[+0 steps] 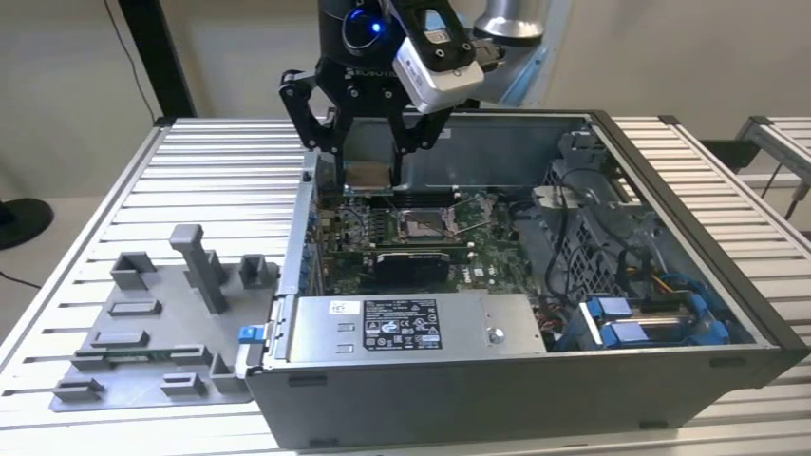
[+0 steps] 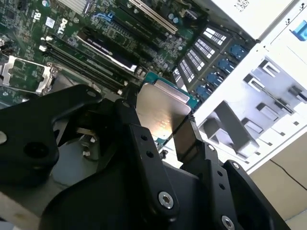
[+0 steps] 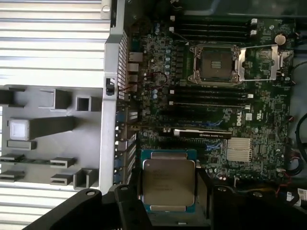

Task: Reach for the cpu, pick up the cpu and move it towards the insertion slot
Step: 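Pick up the cpu and move it towards the insertion slot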

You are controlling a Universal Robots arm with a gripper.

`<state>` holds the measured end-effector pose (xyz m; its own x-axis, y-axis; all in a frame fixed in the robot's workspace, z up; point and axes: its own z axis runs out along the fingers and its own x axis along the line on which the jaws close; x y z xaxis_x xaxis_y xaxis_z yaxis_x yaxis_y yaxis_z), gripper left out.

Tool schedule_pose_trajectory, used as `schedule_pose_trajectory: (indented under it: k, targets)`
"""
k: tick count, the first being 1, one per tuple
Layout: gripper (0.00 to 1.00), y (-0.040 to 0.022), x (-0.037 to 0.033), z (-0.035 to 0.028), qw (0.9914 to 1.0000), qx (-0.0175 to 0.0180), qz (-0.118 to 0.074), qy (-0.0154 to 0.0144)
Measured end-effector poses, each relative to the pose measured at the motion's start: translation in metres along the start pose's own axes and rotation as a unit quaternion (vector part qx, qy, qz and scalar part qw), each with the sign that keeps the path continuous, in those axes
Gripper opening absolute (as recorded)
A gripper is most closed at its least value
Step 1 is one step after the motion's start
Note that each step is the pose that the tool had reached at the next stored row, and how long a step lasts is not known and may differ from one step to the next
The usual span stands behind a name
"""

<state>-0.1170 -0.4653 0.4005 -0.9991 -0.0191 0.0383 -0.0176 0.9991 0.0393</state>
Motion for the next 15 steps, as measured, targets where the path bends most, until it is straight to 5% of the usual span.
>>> schedule_pose_trajectory:
  k: [7, 15]
  targets:
    - [0.00, -0.0002, -0.0098, -0.0004, 1.00000, 0.0000, 0.000, 0.0000]
    - [0.00, -0.0006, -0.0337, -0.0014, 1.00000, 0.0000, 0.000, 0.0009]
